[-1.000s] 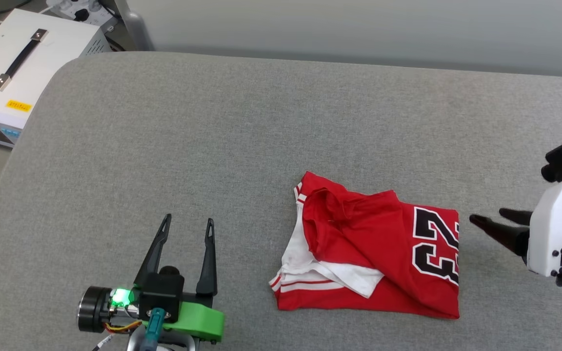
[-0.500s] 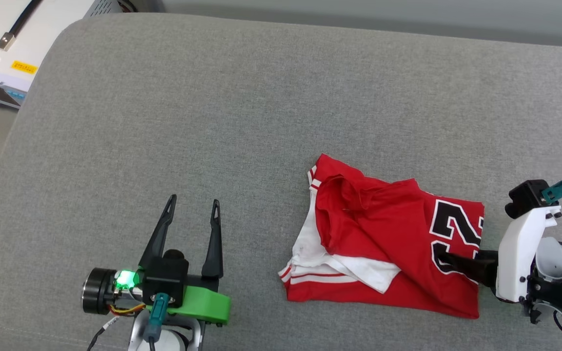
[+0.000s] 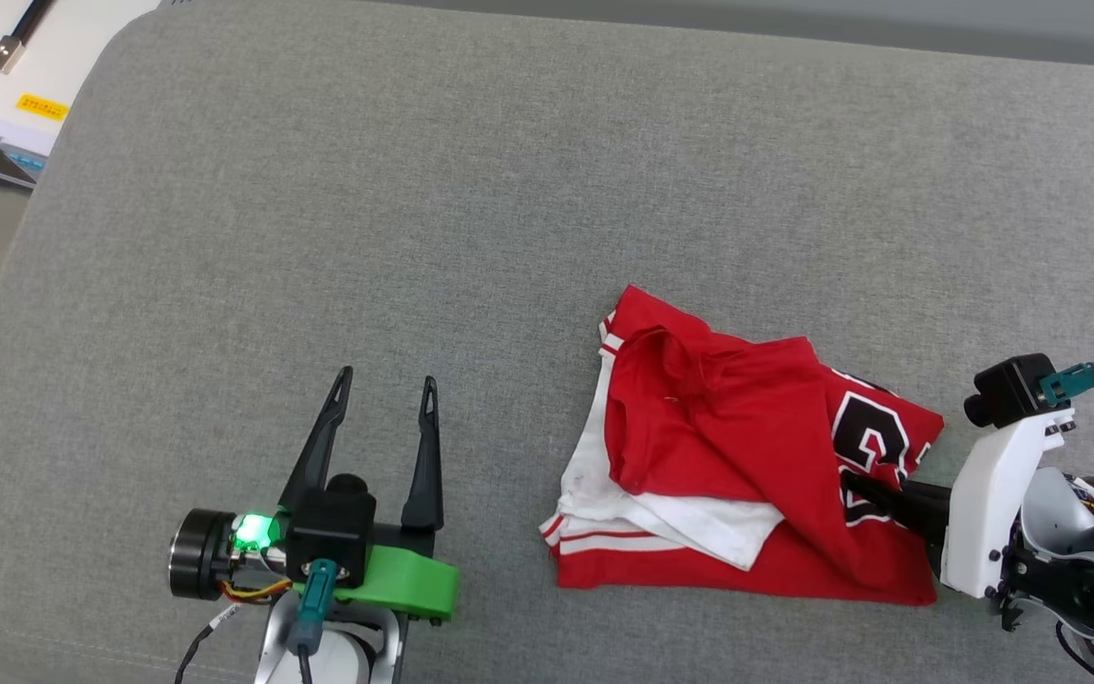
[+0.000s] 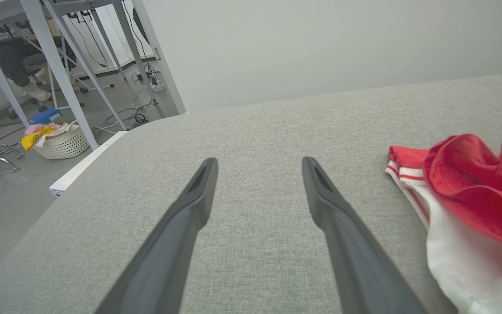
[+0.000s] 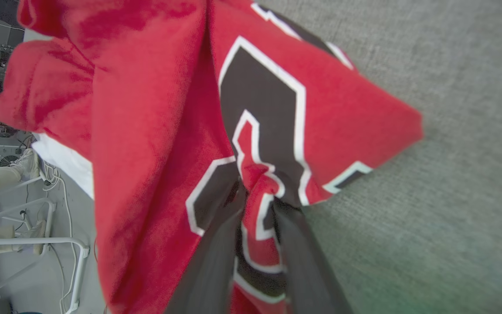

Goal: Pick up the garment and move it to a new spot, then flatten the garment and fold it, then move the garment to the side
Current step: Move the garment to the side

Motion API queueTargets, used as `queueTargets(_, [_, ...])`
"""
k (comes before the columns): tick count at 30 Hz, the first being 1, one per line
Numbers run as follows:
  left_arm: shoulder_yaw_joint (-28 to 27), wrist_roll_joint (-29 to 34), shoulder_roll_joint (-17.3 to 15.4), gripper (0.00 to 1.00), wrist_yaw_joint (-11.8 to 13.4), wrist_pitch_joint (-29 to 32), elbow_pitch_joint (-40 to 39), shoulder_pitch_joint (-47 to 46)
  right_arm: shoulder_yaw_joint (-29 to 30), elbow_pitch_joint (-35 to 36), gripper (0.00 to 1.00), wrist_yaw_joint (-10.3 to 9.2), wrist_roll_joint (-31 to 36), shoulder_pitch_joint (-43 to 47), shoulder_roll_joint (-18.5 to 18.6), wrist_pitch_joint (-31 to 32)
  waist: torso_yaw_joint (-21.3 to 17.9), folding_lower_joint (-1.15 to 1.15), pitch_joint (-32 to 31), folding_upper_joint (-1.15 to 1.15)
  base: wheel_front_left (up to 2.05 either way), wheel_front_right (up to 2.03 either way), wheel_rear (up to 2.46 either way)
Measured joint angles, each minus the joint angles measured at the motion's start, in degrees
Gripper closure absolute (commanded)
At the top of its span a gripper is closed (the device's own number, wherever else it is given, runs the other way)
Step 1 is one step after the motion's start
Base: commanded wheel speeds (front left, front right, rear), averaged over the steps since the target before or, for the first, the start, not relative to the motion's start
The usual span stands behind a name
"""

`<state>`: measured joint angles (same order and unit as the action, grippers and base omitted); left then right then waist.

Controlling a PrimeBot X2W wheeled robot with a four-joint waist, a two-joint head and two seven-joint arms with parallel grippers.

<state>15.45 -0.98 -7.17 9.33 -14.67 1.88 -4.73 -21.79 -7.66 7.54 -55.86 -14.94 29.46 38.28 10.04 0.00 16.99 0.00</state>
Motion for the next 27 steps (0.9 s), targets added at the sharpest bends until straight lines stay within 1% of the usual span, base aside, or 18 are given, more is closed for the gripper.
queueTargets(4, [0.08,0.00,0.08,0.00,0.00,0.00,0.29,0.01,-1.46,1.22,1.00,0.00,0.68,-0.68,1.44,-3.79,-0.67,0.00,-0.60,0.00,0.00,0.00,0.00])
queueTargets(7, [0.21,0.00,0.10,0.00,0.00,0.00,0.48,0.08,-2.20,2.56,1.00,0.00,1.67,-1.55,3.22,-6.45,-1.54,0.00,-1.19,0.00,0.00,0.00,0.00])
queueTargets(14, [-0.05,-0.04,0.20,0.00,0.01,0.00,0.67,0.82,-3.75,7.42,1.00,-0.01,5.50,-5.17,8.16,-9.89,-5.19,0.00,-2.68,0.00,0.00,0.00,0.00])
queueTargets(18, [-0.38,-0.07,0.18,0.00,0.01,0.00,0.57,1.21,-4.71,9.85,1.00,-0.01,8.10,-7.19,11.04,-10.87,-8.13,0.00,-3.26,0.00,0.00,0.00,0.00])
queueTargets(19, [-0.59,-0.07,0.11,0.00,0.00,0.00,0.34,1.16,-4.85,11.01,1.00,-0.01,9.29,-8.42,12.69,-11.36,-10.54,0.00,-3.46,0.00,0.00,0.00,0.00])
queueTargets(27, [-1.59,0.00,-0.35,0.00,0.16,0.00,-0.58,0.85,-4.68,11.91,1.00,-0.01,11.14,-11.29,15.23,-11.56,-17.12,0.00,-2.62,0.00,0.00,0.00,0.00])
